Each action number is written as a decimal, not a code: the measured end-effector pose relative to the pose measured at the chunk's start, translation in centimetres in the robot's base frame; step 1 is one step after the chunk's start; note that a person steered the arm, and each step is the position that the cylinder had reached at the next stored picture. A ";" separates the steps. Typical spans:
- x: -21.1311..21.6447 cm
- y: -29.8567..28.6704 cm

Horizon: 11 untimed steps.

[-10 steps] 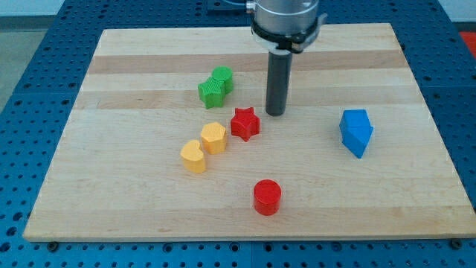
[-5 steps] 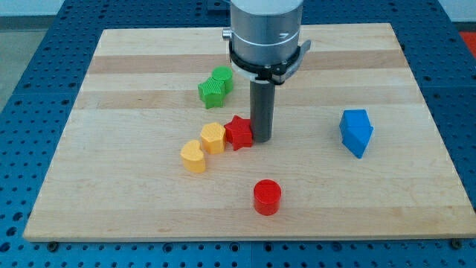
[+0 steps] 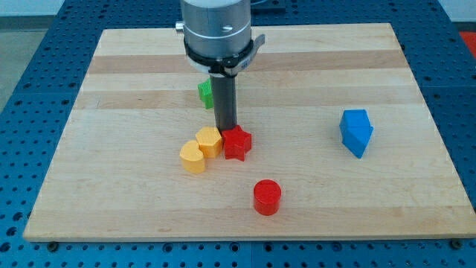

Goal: Move the red star to the left of the red circle

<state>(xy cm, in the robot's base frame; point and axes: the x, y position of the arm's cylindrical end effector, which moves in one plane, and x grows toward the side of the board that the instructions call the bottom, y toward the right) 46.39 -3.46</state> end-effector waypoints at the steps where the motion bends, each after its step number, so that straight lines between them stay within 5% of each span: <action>1: -0.6 0.1; 11: 7.1 1.0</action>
<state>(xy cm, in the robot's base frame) 53.49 -2.45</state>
